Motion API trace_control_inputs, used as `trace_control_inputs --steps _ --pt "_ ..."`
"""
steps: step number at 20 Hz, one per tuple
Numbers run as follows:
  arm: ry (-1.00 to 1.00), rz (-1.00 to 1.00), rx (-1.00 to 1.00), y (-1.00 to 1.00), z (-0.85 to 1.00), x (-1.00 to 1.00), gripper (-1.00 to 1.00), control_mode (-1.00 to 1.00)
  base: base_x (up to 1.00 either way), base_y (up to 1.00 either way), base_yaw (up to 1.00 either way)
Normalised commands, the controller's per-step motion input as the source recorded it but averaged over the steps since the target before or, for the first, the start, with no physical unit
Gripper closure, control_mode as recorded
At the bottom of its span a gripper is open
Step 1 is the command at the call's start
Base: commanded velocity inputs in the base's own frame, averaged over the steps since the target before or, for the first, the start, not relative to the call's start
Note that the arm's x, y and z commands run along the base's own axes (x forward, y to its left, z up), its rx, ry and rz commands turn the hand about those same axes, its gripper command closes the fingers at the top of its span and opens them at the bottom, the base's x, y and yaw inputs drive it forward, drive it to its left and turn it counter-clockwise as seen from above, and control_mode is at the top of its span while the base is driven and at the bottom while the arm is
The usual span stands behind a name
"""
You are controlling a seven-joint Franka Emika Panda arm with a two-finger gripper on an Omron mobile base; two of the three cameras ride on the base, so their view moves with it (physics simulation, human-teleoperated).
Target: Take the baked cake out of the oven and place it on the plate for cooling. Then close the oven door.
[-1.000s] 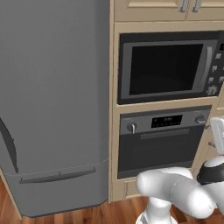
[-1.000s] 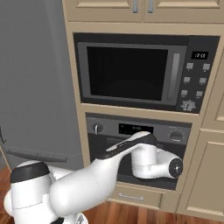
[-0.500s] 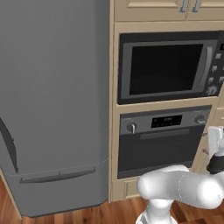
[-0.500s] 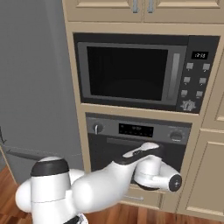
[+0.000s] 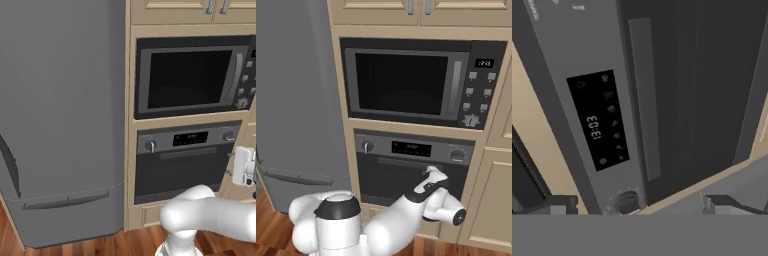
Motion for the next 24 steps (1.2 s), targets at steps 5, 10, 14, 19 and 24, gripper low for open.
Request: trace_control_inputs --steps 5,10,14,19,24 --pt "-0.05 -0.03 0.00 0.17 0.00 0.33 -1.00 -1.00 0.00 0.00 0.00" --pt "0.00 -0.22 0.00 0.11 -0.09 0.29 -1.00 -1.00 0.00 0.00 0.00" --pt "-0.03 -0.28 0.00 0.29 0.00 0.23 -1.00 -1.00 0.00 0.00 0.00" --pt "0.00 -0.31 -0.01 0.38 -0.11 0.27 -1.00 -1.00 0.00 0.00 0.00" --pt "0.00 -0.15 0.01 0.05 -0.23 0.33 -1.00 -1.00 0.00 0.00 0.00"
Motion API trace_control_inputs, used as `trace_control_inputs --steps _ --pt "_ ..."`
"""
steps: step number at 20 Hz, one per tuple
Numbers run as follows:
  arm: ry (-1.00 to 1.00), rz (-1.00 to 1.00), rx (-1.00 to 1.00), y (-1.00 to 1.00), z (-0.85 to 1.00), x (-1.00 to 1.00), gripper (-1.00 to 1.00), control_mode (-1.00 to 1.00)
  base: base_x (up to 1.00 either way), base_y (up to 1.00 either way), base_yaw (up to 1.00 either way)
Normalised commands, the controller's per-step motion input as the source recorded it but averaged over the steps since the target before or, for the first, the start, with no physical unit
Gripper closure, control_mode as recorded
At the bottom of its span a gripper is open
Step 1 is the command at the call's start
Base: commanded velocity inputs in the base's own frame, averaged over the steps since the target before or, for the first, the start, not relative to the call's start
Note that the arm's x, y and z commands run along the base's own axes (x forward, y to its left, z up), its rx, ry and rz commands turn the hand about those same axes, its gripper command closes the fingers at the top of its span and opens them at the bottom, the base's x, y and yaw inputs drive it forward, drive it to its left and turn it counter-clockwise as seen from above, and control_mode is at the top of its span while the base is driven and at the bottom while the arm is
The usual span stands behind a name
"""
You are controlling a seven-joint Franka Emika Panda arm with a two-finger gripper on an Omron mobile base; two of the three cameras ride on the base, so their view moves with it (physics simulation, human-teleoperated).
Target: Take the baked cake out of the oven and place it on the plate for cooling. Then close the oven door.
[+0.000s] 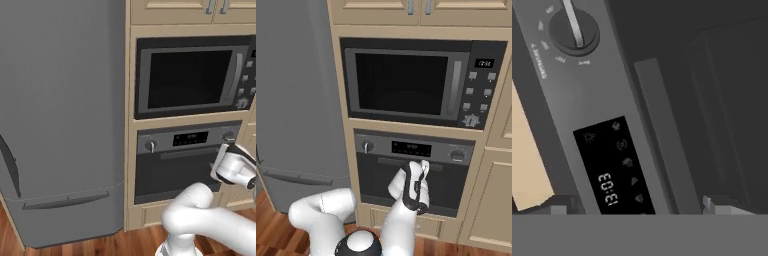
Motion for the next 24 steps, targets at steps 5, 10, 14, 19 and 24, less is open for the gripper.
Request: trace_control_inputs --steps 5,10,14,19,24 --pt "-0.02 0.03 0.06 -0.01 -0.25 0.50 -1.00 -1.00 0.00 0.00 0.00" --pt "-0.01 0.07 0.00 -0.04 -0.20 0.35 -1.00 -1.00 0.00 0.00 0.00" --pt "-0.14 0.06 0.00 -0.13 -0.23 0.09 -1.00 -1.00 0.00 0.00 0.00" --pt "-0.11 0.01 0.00 -0.19 -0.20 0.02 -1.00 -1.00 0.00 0.00 0.00" --pt "0.00 0.00 0.00 -0.06 -0.28 0.15 -1.00 -1.00 0.00 0.00 0.00"
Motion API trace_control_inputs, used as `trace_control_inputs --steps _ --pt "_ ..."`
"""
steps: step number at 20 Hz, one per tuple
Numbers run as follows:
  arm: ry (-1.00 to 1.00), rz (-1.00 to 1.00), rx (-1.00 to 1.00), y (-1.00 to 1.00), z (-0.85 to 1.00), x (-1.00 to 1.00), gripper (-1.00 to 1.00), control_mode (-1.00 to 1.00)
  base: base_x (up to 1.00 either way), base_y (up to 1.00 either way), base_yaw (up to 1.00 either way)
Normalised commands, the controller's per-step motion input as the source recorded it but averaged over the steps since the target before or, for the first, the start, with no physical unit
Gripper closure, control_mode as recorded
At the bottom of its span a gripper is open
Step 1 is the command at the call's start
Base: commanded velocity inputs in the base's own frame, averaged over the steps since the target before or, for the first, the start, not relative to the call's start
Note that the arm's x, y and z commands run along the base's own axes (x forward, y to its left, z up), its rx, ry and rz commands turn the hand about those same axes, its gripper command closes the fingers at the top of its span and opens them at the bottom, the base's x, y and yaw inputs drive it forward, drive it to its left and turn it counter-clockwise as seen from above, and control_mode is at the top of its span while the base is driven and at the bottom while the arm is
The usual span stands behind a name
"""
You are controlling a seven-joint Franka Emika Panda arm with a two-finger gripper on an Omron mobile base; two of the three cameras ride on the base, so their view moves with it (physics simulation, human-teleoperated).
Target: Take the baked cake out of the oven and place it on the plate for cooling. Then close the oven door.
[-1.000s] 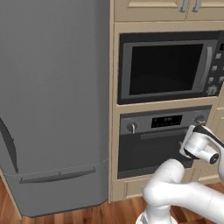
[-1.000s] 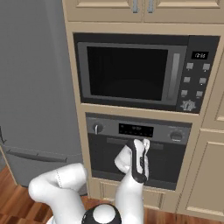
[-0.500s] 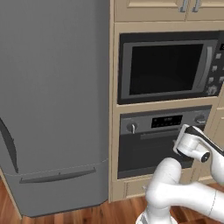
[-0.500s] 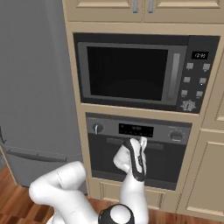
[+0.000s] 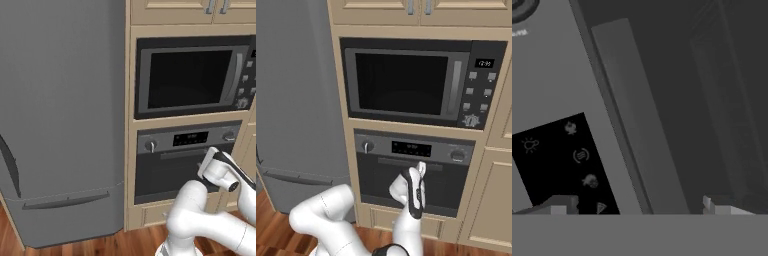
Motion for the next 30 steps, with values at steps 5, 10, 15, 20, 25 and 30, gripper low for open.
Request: trace_control_inputs --steps 5,10,15,20,25,30 --pt "-0.03 0.00 0.00 0.00 -0.20 0.24 -1.00 -1.00 0.00 0.00 0.00" --pt "-0.09 0.00 0.00 0.00 -0.07 0.30 -1.00 -1.00 0.00 0.00 0.00" --pt "-0.06 0.00 0.00 0.04 -0.12 0.35 -1.00 -1.00 0.00 0.00 0.00" --pt "0.00 0.00 0.00 0.05 -0.44 0.28 -1.00 -1.00 0.00 0.00 0.00" --pt "-0.03 0.00 0.00 0.00 -0.35 0.23 -1.00 -1.00 0.00 0.00 0.00" --pt "-0.11 0.00 0.00 0.03 -0.19 0.23 -1.00 -1.00 0.00 0.00 0.00"
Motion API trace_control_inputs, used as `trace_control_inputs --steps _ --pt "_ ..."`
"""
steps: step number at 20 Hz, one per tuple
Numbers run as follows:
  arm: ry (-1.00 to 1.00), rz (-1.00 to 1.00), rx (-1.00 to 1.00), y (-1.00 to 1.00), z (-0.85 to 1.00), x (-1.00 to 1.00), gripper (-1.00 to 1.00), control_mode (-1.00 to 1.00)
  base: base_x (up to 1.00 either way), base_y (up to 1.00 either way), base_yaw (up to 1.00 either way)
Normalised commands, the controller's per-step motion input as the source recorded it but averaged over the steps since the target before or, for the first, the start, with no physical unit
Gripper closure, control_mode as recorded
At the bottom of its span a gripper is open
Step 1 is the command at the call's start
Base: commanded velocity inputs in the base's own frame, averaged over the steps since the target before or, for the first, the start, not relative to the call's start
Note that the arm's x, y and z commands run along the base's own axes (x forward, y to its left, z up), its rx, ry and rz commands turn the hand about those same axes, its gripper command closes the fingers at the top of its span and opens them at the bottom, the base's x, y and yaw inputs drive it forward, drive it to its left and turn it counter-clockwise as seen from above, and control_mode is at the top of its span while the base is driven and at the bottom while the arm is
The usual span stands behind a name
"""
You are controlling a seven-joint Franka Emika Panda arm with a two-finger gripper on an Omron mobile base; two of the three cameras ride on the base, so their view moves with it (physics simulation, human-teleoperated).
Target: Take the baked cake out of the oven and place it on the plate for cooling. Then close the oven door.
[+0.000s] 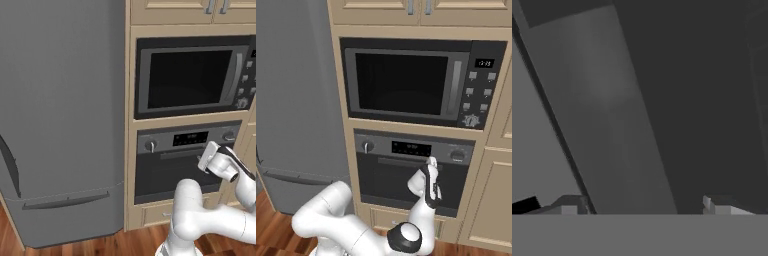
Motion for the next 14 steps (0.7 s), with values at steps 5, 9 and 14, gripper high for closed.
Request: trace_control_inputs --steps 5,9,14 --pt "-0.06 0.00 0.00 0.10 -0.35 0.25 -1.00 -1.00 0.00 0.00 0.00" --pt "-0.01 0.00 0.00 0.14 -0.29 0.19 1.00 -1.00 0.00 0.00 0.00" --pt "0.00 0.00 0.00 0.00 -0.01 0.00 1.00 -1.00 0.00 0.00 0.00"
